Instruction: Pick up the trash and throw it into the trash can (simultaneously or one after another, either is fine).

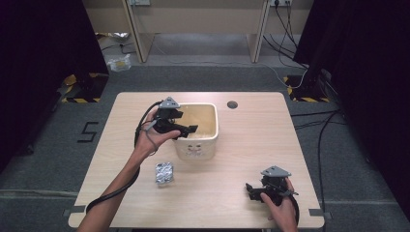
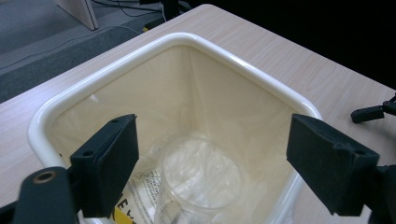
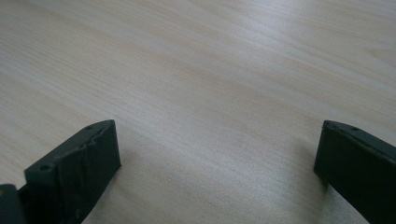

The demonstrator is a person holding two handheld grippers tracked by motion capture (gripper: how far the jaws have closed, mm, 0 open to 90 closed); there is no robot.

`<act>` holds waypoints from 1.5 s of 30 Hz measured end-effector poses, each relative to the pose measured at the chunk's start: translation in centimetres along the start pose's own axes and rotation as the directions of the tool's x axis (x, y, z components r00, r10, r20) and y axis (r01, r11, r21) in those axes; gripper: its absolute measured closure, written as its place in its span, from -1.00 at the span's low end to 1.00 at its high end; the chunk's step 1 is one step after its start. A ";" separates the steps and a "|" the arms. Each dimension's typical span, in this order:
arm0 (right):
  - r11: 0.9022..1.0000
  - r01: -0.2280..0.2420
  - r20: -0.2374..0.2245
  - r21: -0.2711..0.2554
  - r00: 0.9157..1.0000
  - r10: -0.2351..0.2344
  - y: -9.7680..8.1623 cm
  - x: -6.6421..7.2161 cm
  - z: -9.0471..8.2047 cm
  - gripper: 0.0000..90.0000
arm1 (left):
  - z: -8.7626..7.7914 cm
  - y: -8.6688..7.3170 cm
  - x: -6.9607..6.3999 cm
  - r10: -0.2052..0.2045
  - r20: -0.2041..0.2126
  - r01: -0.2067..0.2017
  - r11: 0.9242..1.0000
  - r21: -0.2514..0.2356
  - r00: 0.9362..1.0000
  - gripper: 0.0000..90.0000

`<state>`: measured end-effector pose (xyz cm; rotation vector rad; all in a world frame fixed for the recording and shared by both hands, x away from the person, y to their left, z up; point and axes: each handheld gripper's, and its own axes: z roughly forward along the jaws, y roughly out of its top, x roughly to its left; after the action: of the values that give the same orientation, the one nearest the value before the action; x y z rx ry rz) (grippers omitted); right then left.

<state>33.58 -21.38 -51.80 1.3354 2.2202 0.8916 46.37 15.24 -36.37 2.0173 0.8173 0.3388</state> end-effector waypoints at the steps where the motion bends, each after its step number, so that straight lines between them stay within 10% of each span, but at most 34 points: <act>1: 1.000 -0.001 -0.001 0.000 1.000 0.001 0.0 0.0 0.0 -0.99 | -0.2 0.1 -0.1 0.001 0.001 -0.001 1.000 -0.007 1.000 -0.64; 21: 1.000 0.000 -0.001 0.001 1.000 0.000 0.0 0.0 0.0 -0.99 | -6.1 -0.9 0.5 -0.033 0.000 0.033 0.997 -0.065 0.999 -0.62; 45: 1.000 -0.001 -0.001 0.002 1.000 0.001 0.0 0.0 0.0 -0.99 | -8.9 -7.8 1.0 -0.095 -0.079 0.090 0.993 -0.073 0.992 -0.63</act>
<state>33.58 -21.37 -51.79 1.3370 2.2218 0.8912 39.19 24.58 -37.98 1.9048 0.9347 0.3940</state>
